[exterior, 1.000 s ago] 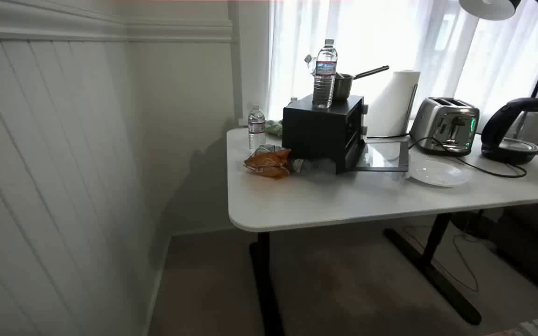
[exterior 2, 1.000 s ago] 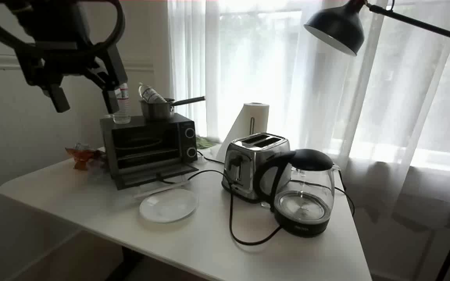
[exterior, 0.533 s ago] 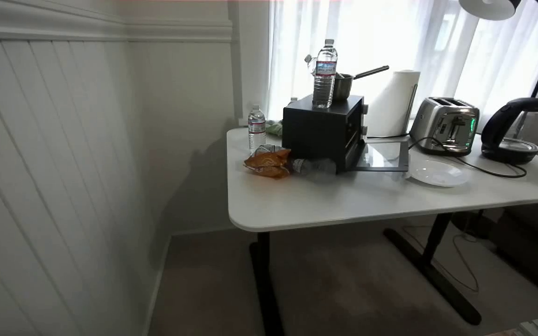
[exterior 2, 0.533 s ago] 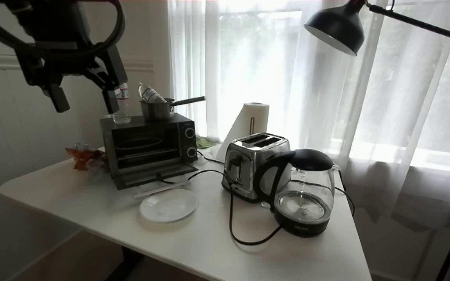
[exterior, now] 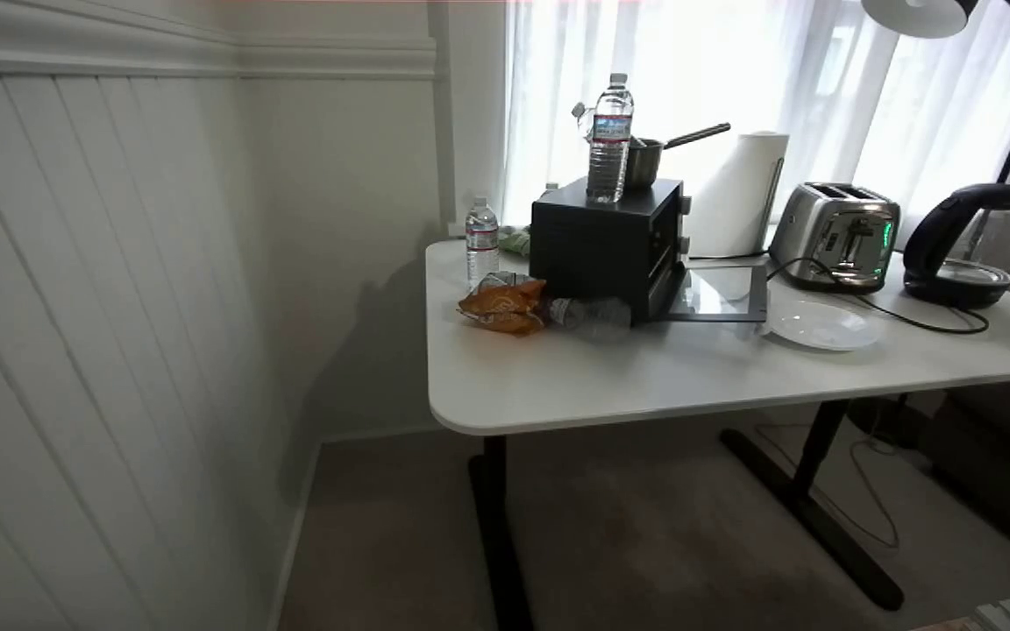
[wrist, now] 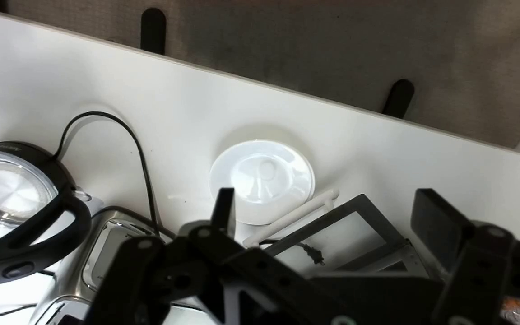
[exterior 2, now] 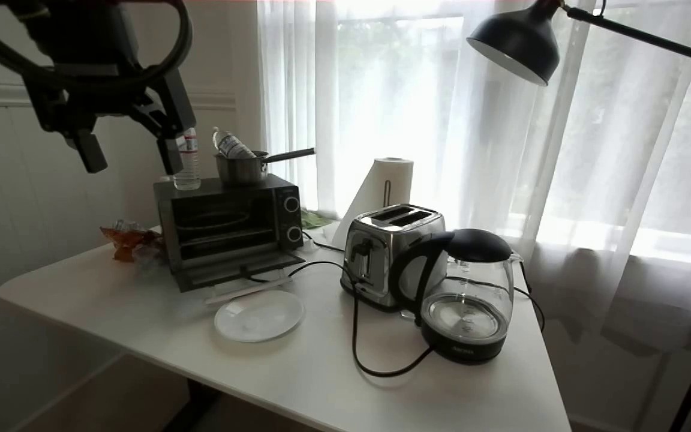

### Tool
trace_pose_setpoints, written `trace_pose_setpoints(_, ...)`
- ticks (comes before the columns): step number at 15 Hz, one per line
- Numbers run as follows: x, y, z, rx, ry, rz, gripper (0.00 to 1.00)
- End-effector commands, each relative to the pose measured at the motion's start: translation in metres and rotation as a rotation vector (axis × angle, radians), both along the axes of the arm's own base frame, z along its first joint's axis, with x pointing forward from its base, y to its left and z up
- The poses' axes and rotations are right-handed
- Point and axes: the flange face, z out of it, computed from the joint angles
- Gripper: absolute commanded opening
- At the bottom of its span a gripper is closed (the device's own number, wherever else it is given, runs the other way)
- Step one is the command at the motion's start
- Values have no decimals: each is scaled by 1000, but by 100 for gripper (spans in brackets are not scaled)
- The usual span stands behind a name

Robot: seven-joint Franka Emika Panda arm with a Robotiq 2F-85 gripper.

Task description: Push the kettle to the left

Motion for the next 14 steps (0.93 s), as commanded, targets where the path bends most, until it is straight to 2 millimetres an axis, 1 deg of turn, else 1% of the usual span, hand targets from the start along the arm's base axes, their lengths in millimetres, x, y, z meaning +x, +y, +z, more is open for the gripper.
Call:
trace_pose_setpoints(1,0,0,1,0,1,0,100)
trace_pose_setpoints(5,0,0,1,0,1,0,100)
trace_pose_setpoints(6,7,-6,-4,-20,-2,-11,100)
trace_pose_setpoints(9,24,-23,-20,-130,-1,-29,100)
trace_pose_setpoints(14,56,-54,-59,-310,29,-56,100)
